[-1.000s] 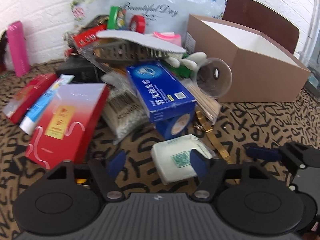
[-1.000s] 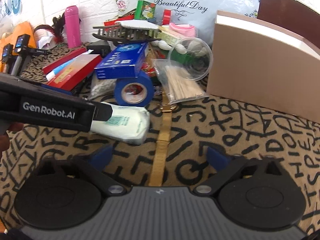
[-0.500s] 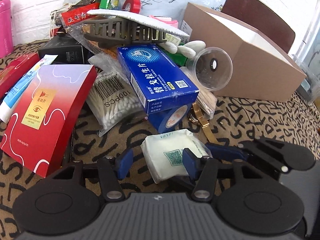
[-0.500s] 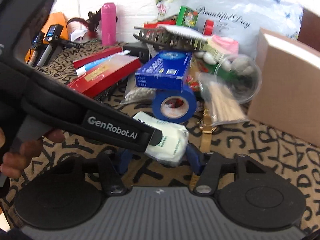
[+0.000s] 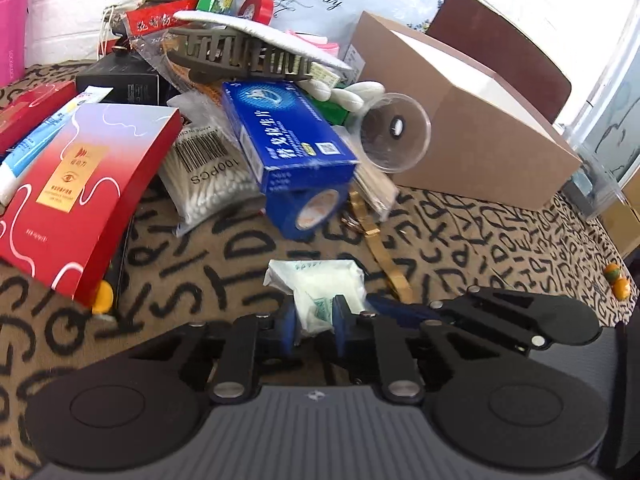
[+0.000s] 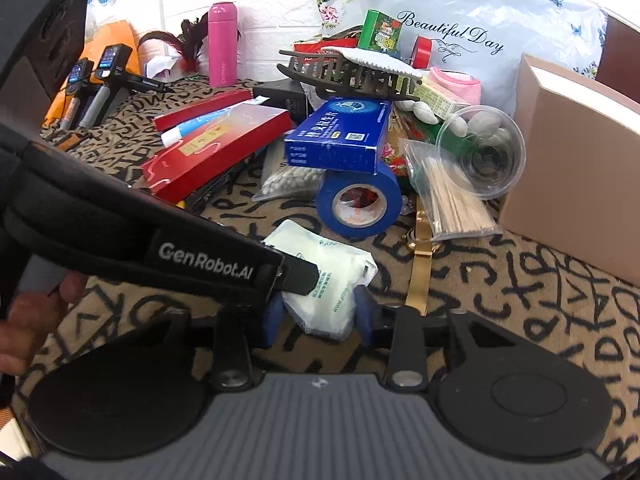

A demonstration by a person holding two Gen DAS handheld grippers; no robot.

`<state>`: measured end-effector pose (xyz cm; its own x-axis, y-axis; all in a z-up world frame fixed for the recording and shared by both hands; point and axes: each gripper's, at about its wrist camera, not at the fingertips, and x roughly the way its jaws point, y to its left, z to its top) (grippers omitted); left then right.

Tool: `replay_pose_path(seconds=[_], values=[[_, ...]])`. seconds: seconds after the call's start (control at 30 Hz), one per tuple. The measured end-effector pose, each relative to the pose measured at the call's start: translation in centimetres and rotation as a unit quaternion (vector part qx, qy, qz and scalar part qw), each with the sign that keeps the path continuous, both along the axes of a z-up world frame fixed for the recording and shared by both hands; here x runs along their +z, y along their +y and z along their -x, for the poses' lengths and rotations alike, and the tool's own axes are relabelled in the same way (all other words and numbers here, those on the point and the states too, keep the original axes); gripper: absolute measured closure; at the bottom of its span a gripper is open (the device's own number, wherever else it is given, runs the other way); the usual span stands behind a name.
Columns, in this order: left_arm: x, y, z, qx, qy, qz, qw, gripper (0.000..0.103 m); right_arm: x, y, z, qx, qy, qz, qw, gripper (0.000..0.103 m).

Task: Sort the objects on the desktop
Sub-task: 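Reach the left tool to the white wet-wipe packet and grasp it, then carry the wet-wipe packet with the left tool into the brown box and release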

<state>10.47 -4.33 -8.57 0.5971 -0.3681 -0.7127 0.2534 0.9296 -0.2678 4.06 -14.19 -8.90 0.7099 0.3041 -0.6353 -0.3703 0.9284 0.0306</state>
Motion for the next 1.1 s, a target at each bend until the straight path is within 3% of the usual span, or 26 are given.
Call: replay_pose_path(seconds=[0.23,0.53,0.83,1.1], values=[[2.0,-1.2,2.9,-0.011,-0.029,0.003,0.9995,0.086,1.6,-0.8,3.2,-0.003,-0.010,-0.016,1.000,0.075],[7.5,-4.7,3.3,-0.059,-0.121,0.009,0.9909,0.086,6.6,-4.3,5.6,-0.040,-0.080,-0.037,0.995,0.075],[12.3,-9.6,-1.4,-0.088,-0.181,0.021,0.9793,0.086,11.1,-9.8,2.2,-0.083,-0.126,-0.048,0.987,0.075],[14.3,-13.1,-8.7,-0.090,-0.184,0.039,0.9780,0.085,14.0,-14.2,-4.6,-0.106,-0.124,-0.035,0.986,0.075]])
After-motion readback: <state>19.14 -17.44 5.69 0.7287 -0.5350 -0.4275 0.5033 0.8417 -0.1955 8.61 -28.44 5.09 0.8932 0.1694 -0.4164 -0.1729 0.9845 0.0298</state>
